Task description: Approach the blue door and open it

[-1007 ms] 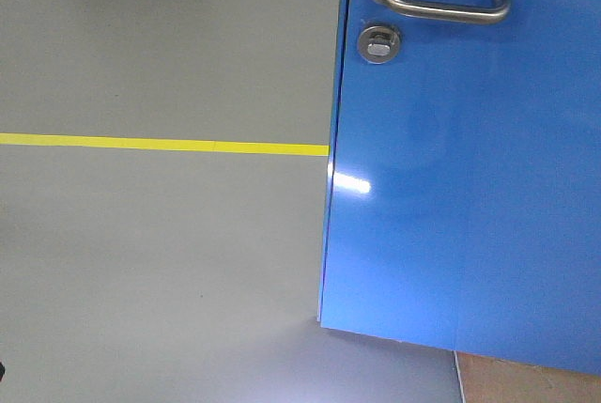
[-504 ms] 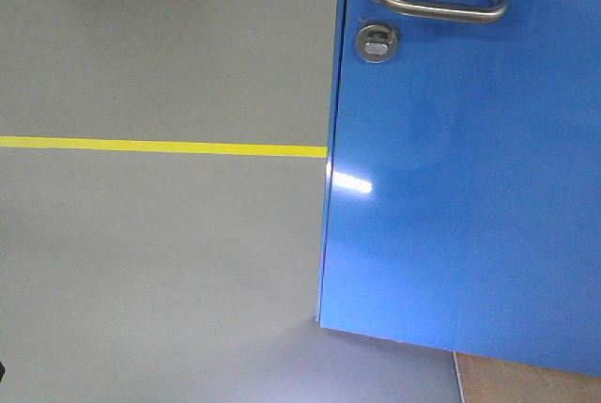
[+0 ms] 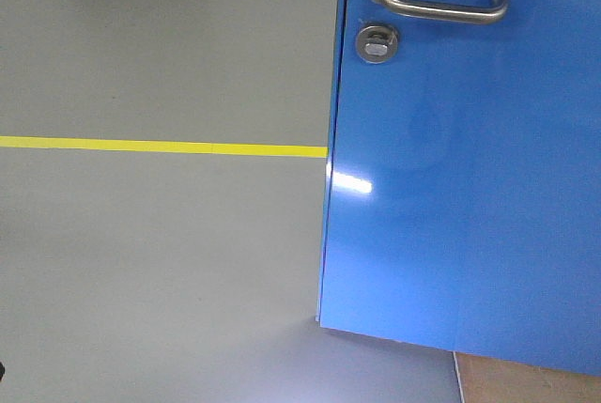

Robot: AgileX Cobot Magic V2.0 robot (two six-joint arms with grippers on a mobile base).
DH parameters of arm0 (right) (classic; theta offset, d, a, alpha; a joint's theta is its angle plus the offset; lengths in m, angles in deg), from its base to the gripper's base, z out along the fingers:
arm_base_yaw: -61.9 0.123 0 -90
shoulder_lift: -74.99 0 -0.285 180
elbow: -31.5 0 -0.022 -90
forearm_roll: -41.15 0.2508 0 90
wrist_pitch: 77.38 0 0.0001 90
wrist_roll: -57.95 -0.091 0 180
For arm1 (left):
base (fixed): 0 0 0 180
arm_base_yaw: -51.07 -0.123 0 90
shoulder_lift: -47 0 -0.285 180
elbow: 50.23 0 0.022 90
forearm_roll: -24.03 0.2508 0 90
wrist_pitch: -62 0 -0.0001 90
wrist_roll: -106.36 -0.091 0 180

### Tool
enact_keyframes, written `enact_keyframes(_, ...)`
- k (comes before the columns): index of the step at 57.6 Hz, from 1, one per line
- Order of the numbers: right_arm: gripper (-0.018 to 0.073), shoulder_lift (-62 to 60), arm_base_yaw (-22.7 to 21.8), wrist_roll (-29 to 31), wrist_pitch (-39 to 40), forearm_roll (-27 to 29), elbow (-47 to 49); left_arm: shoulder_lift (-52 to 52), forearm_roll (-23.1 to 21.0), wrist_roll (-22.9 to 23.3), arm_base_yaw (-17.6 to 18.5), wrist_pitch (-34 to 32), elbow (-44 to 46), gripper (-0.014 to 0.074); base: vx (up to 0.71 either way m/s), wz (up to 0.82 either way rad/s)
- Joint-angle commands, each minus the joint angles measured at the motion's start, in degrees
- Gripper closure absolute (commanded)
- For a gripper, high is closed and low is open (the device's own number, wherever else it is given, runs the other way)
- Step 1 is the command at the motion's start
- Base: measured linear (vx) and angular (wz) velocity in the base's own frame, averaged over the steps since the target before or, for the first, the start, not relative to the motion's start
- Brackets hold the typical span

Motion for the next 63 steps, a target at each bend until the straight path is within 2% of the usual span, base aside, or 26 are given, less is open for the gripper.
enact_keyframes(1, 0.0547, -1.55, -0.21, 0.41, 4.35, 0.31, 1.73, -0.66, -0.42, 0.2, 0.36, -4.76, 1.52, 0.0524, 0.0, 0.0)
enact_keyframes(5, 0.0547, -1.66, -0.21, 0.65, 4.29, -3.4, 1.73, -0.66, -0.42, 0.2, 0.36, -4.76, 1.52, 0.0524, 0.0, 0.0)
enact_keyframes(10, 0.0547, -2.95, 0.16, -0.37, 3.84, -12.48, 1.73, -0.66, -0.42, 0.2, 0.36, -4.76, 1.52, 0.0524, 0.0, 0.0)
enact_keyframes(18, 0.0547, -7.46, 3.71, -2.19, -0.53, -27.25, 0.85, -0.66, -0.42, 0.2, 0.36, -4.76, 1.52, 0.0524, 0.0, 0.0)
enact_keyframes(25, 0.0547, -13.77, 7.63, -2.24, 1.44, -40.66, -5.61, -0.66, -0.42, 0.2, 0.36, -4.76, 1.52, 0.0524, 0.0, 0.0)
enact_keyframes(29, 0.0547, -18.83, 9.04, -2.24, 4.51, -44.34, -12.54, -0.66, -0.42, 0.2, 0.36, -4.76, 1.52, 0.0524, 0.0, 0.0)
enact_keyframes(54, 0.0547, -59.42, 8.83, -2.63, 19.21, -44.15, -67.24, -0.66, -0.42, 0.2, 0.36, -4.76, 1.52, 0.0524, 0.0, 0.0)
enact_keyframes(58, 0.0547, -65.59, 7.58, -2.69, 22.47, -42.99, -75.41, -0.66, -0.42, 0.2, 0.36, -4.76, 1.52, 0.0524, 0.0, 0.0)
enact_keyframes(63, 0.0547, -72.83, 3.45, -3.25, 25.43, -39.18, -84.87, -0.66, -0.42, 0.2, 0.36, -4.76, 1.52, 0.0524, 0.0, 0.0)
